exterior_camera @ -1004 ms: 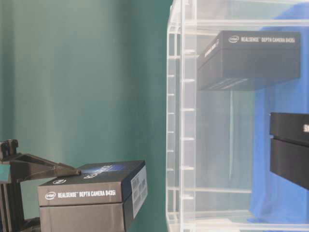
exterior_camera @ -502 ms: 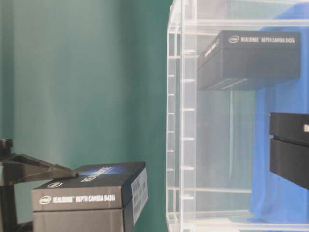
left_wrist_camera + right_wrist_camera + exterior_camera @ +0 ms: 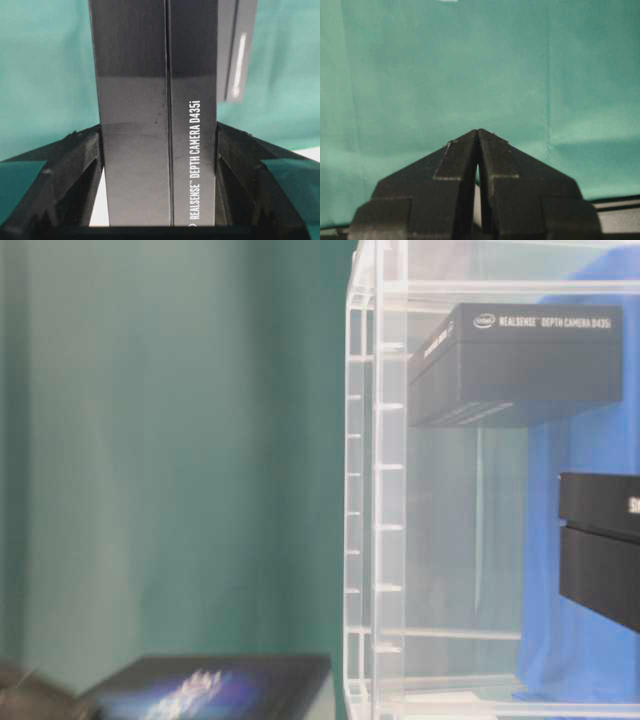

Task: Take the box out of the case with the left arm.
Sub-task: 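Carry the held box out of the case to the front left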

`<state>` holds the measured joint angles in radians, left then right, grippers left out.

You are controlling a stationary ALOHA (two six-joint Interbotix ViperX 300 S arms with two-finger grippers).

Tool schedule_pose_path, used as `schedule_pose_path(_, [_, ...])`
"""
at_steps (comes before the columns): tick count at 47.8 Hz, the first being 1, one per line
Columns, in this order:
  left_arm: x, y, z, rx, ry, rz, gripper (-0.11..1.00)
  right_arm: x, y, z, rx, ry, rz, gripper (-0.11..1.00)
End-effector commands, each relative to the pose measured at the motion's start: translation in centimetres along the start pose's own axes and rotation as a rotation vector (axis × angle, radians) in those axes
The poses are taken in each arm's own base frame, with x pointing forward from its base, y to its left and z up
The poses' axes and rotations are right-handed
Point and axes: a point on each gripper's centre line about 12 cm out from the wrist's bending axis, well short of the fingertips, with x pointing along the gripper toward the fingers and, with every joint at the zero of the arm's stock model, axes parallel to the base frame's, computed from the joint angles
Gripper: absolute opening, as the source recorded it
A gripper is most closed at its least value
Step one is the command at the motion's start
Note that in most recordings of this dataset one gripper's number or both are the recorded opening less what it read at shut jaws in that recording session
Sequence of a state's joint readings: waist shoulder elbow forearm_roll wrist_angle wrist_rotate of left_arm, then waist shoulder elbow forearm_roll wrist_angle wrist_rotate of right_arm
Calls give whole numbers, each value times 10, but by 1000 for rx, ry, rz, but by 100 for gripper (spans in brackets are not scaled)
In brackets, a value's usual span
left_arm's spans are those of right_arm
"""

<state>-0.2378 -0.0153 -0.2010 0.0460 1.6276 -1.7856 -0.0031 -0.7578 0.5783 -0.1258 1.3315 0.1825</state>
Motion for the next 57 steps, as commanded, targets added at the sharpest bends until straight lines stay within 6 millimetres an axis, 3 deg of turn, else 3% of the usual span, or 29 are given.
schedule_pose_path(1, [-19,9,-15,1,18,-47,61,-5,0,5,3,-24,5,3])
schedule_pose_path(10, [-17,14,-35,-7,27,-37,61,-5,1,5,1,-22,6,3])
schedule_pose_path(25, [-5,16,-35,-6,8,-12,61,-4,2,5,-3,-18,11,3])
schedule_pose_path(34, [23,21,-35,-7,-9,33,61,-4,3,5,-4,-17,13,3])
schedule_pose_path(57, [123,33,-34,3,-37,28,61,-2,3,5,-3,-7,11,3])
